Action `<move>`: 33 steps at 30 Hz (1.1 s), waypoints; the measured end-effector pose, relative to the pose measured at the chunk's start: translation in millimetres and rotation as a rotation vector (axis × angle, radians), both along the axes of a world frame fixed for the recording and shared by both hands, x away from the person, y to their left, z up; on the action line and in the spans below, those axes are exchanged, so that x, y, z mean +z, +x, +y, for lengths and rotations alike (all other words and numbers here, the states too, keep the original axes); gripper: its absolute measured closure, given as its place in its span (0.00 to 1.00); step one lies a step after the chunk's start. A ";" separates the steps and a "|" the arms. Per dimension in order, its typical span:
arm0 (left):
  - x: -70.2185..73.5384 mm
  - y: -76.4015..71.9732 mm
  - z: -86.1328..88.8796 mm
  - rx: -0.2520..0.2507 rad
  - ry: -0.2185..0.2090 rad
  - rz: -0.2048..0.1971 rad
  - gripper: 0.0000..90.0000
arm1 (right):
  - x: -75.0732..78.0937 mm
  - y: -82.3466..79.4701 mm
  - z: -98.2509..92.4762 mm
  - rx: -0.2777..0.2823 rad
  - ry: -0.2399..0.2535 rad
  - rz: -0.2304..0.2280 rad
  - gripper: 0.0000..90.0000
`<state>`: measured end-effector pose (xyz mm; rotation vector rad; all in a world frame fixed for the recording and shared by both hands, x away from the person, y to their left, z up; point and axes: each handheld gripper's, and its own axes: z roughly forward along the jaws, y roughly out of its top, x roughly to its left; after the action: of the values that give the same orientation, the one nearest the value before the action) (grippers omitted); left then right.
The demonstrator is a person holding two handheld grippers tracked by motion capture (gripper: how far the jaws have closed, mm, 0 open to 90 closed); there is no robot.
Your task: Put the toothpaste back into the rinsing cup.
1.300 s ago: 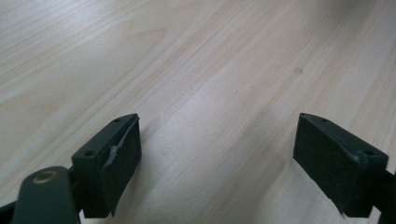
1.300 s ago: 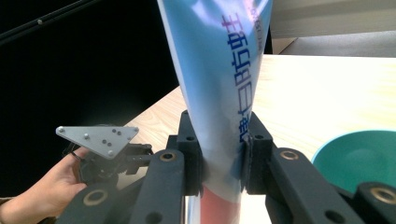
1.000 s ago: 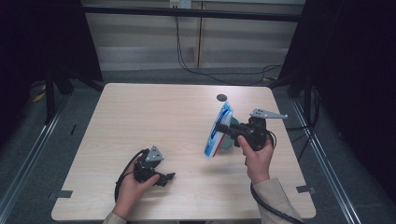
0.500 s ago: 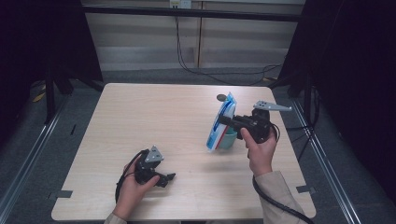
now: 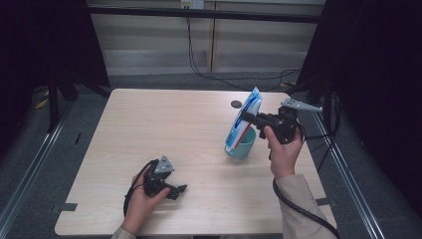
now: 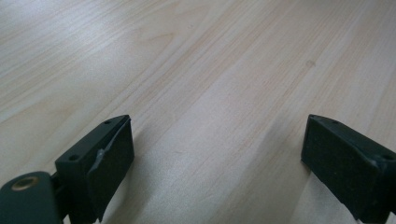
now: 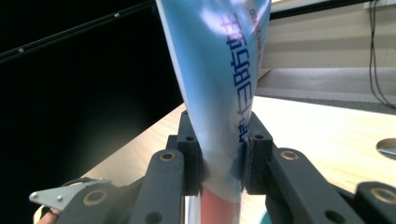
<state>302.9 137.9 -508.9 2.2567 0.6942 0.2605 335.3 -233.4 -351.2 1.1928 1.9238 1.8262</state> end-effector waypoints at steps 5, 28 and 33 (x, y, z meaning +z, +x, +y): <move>0.0 0.0 0.0 0.001 0.000 0.000 0.10 | 5.0 3.2 -3.2 -0.025 -0.001 -0.014 0.82; -0.1 -0.2 -0.5 0.010 0.000 -0.008 0.10 | 28.0 20.2 -8.2 -0.110 -0.093 -0.063 0.81; -0.1 -0.2 -0.5 0.010 -0.001 -0.008 0.10 | 27.1 23.5 -13.4 -0.136 -0.109 -0.068 0.81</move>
<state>302.7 137.4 -509.0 2.2506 0.7016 0.2737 358.8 -246.8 -324.1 1.1798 1.8323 1.6496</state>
